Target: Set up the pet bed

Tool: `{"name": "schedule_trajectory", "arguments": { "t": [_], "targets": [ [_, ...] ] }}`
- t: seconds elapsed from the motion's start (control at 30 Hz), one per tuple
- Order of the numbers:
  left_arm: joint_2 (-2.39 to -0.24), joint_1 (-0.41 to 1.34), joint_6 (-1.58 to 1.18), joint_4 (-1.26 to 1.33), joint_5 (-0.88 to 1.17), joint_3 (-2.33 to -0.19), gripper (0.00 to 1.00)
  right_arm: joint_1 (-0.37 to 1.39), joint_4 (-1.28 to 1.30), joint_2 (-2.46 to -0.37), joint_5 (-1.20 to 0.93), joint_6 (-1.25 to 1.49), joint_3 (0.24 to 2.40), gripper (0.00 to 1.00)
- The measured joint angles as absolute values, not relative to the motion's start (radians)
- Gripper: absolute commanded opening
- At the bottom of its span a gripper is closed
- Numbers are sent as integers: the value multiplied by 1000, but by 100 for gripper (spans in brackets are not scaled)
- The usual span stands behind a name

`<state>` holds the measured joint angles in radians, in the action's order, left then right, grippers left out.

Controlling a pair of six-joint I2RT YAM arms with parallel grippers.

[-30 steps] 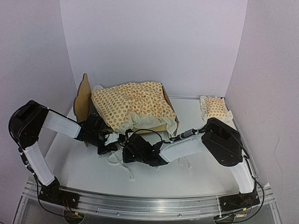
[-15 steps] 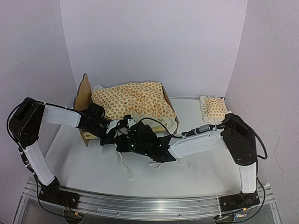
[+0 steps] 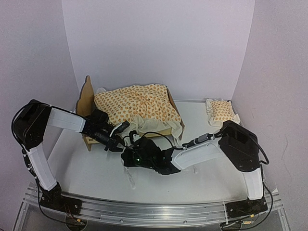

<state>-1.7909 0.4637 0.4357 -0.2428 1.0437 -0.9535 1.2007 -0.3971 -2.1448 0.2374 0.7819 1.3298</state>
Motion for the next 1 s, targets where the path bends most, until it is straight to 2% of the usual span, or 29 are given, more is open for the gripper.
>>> {"name": "schedule_trajectory", "arguments": {
  "t": [0.13,0.57,0.73,0.87,1.0],
  "targets": [
    [-1792,464,405,-216,1097,-943,0,1201,-340,-2178,228,764,1332,24],
    [-1805,464,338,-109,1141,-920,0,1201,-261,-2104,148,634,1298,39],
    [-1806,464,337,-103,1142,-920,0,1192,-264,-1979,43,584,1238,40],
    [-1806,464,339,-103,1142,-920,0,1160,-302,-1879,-2,578,1158,36],
    [-1806,464,340,-103,1142,-920,0,1108,-324,-1865,0,570,1120,34]
  ]
}}
